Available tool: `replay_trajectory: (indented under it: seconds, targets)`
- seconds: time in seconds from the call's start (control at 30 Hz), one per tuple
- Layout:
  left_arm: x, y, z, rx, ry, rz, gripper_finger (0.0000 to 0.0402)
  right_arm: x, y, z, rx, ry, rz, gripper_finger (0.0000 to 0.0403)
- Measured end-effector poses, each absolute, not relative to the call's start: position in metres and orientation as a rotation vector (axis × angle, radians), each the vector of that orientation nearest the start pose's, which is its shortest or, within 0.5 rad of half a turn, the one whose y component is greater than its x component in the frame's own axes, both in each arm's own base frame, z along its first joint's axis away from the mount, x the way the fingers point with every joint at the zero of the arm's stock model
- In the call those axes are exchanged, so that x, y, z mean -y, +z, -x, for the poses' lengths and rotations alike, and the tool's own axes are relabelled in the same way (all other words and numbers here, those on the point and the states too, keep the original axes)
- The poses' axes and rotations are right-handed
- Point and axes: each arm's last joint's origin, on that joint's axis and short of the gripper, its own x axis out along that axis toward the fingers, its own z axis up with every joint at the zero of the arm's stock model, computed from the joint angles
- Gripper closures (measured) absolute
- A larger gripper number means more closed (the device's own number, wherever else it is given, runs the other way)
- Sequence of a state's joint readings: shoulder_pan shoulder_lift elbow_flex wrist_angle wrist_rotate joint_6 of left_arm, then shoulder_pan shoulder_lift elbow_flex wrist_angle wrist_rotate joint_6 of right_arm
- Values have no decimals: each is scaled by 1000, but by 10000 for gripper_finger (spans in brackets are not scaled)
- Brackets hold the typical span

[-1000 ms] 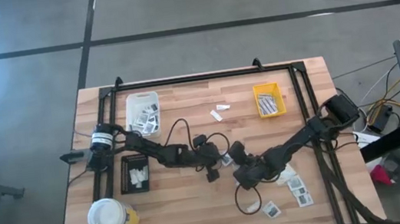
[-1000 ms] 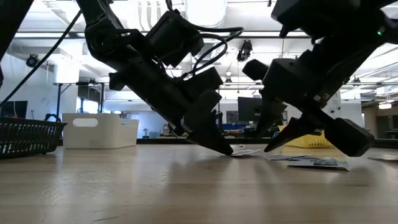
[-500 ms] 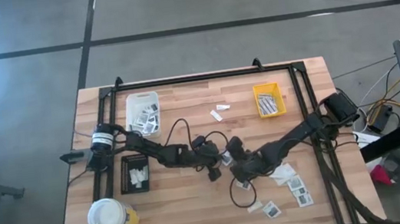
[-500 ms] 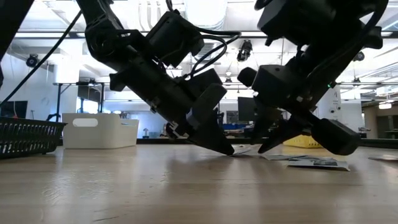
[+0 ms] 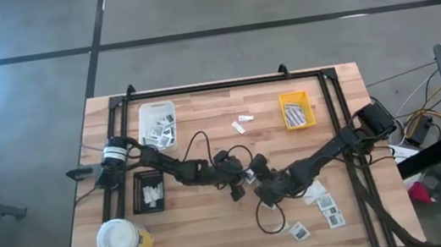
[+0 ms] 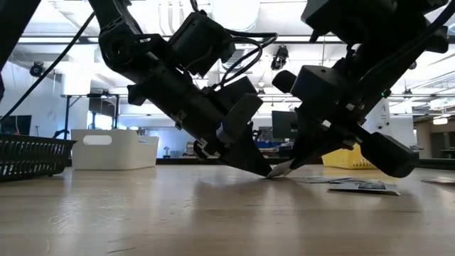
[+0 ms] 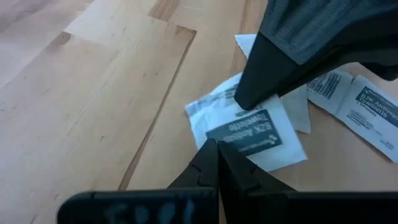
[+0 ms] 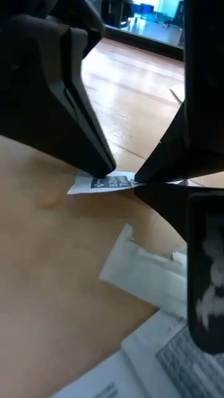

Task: Pick & Place First Aid Supplies
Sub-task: Put the gray towelette pack into the white bin

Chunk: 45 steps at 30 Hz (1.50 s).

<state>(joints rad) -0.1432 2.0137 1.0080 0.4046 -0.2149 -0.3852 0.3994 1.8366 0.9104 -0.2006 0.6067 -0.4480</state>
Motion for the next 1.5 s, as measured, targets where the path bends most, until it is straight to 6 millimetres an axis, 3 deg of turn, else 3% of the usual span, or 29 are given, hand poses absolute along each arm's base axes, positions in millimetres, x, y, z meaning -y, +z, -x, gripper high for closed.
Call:
replay_trajectory:
  seconds: [0.5,1.03,1.23,1.5]
  targets:
    - [62,147,-385,-512,147,125,401,-134,128,-291,-975,5,1030,394]
    - [79,182,-363,-526,205,-6,401,-143,182,-259,-871,-100,684,394]
    - [86,185,-362,-517,181,-35,401,-140,205,-249,-815,-139,536,394]
    - [87,185,-363,-511,137,-17,401,-136,227,-239,-765,-130,196,394]
